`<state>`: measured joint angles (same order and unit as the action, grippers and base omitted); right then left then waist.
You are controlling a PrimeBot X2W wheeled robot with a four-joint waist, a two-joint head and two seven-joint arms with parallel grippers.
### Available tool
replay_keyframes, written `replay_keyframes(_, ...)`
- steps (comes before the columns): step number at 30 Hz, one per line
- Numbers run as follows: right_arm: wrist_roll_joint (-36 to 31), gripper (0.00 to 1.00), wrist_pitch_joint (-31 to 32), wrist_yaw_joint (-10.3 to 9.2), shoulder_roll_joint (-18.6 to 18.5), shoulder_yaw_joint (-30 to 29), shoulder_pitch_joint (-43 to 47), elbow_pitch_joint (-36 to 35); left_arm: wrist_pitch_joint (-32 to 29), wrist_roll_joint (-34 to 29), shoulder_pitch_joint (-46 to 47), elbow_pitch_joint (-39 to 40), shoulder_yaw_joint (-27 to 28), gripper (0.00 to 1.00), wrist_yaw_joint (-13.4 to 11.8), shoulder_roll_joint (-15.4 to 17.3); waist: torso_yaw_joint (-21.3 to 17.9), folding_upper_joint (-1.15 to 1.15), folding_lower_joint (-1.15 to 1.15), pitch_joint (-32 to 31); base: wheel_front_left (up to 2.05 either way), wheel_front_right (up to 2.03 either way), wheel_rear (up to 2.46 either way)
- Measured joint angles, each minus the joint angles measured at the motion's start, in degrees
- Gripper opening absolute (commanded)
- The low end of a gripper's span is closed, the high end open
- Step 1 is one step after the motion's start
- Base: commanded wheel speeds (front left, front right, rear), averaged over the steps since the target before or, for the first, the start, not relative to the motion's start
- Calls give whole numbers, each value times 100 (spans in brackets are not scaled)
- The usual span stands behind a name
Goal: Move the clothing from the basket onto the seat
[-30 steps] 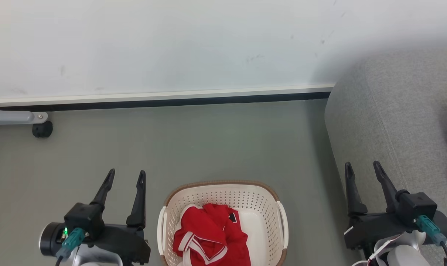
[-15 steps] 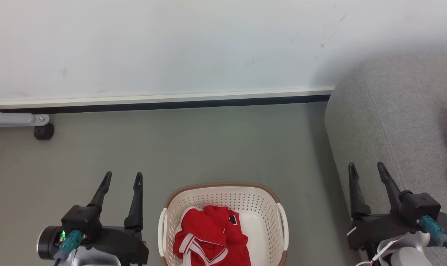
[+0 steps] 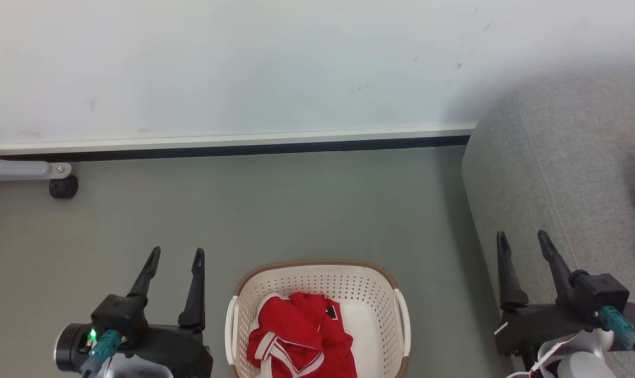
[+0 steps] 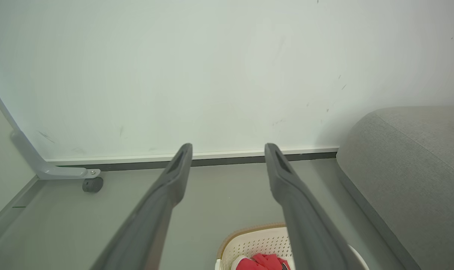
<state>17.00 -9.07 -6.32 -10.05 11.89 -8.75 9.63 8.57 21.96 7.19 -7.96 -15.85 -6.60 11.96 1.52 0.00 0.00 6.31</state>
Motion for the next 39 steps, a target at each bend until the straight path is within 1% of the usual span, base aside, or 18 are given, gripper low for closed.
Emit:
replay_keyframes(10, -40, 100, 96, -23, -24, -59, 18, -305, -19, -96, 29, 23, -60, 100, -2, -64, 54, 0, 0, 130, 0, 0, 0)
replay_keyframes(17, -146, 100, 202, -24, -34, -58, -14, -726, -16, -152, 199, 32, -114, 100, -2, -119, 50, 0, 0, 462, 0, 0, 0)
replay_keyframes(30, -291, 100, 454, -30, -11, 9, -641, -1328, -40, -238, 853, -355, -264, 100, 13, -236, -92, 0, 1, 1404, 0, 0, 0)
replay_keyframes(37, -334, 100, 554, -31, 82, 101, -1119, -1572, -53, -370, 1306, -720, -325, 100, 156, -230, -258, 1, 1, 1971, 0, 0, 0)
replay_keyframes(39, -334, 100, 557, -31, 130, 120, -1234, -1651, -67, -390, 1430, -851, -323, 100, 159, -221, -319, 1, 1, 2136, 0, 0, 0)
